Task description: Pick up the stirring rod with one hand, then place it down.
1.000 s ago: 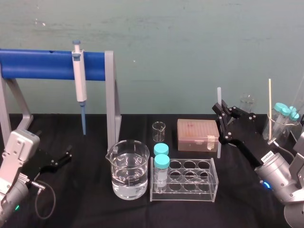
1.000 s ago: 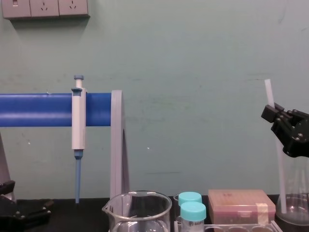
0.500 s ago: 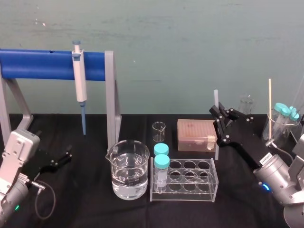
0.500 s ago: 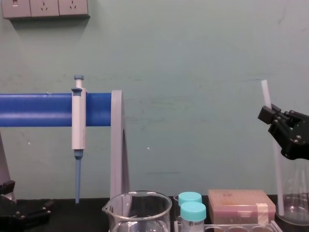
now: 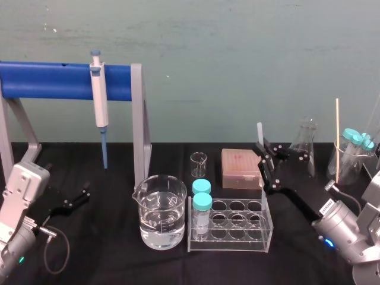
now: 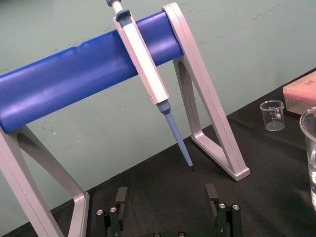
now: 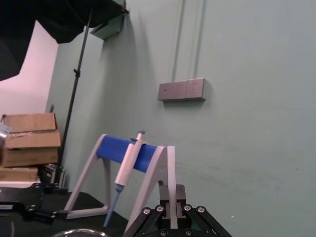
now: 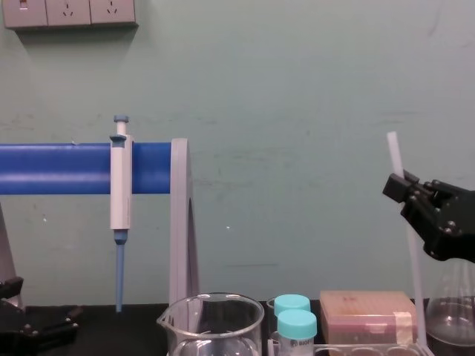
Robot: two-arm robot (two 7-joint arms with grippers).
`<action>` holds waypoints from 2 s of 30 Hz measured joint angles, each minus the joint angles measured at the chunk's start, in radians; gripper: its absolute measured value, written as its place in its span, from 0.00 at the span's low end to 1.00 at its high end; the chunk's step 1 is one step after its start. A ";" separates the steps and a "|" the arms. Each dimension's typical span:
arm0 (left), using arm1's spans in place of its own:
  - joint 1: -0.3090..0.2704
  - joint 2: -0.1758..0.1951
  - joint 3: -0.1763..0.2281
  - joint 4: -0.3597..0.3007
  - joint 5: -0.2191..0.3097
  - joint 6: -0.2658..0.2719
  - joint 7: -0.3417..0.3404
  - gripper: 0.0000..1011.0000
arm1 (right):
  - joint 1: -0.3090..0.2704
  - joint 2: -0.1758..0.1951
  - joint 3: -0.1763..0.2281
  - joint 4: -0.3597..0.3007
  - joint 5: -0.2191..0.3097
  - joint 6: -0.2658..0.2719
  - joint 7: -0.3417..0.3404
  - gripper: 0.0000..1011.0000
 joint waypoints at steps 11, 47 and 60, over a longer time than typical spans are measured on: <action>0.000 0.000 0.000 0.000 0.000 0.000 0.000 0.99 | -0.002 0.000 -0.025 0.001 0.041 0.034 0.039 0.07; 0.000 0.000 0.000 0.000 0.000 0.000 0.000 0.99 | -0.018 0.018 -0.031 -0.003 0.042 0.053 0.022 0.07; 0.000 0.000 0.000 0.000 0.000 0.000 0.000 0.99 | 0.007 0.005 -0.038 0.062 0.069 0.091 0.035 0.07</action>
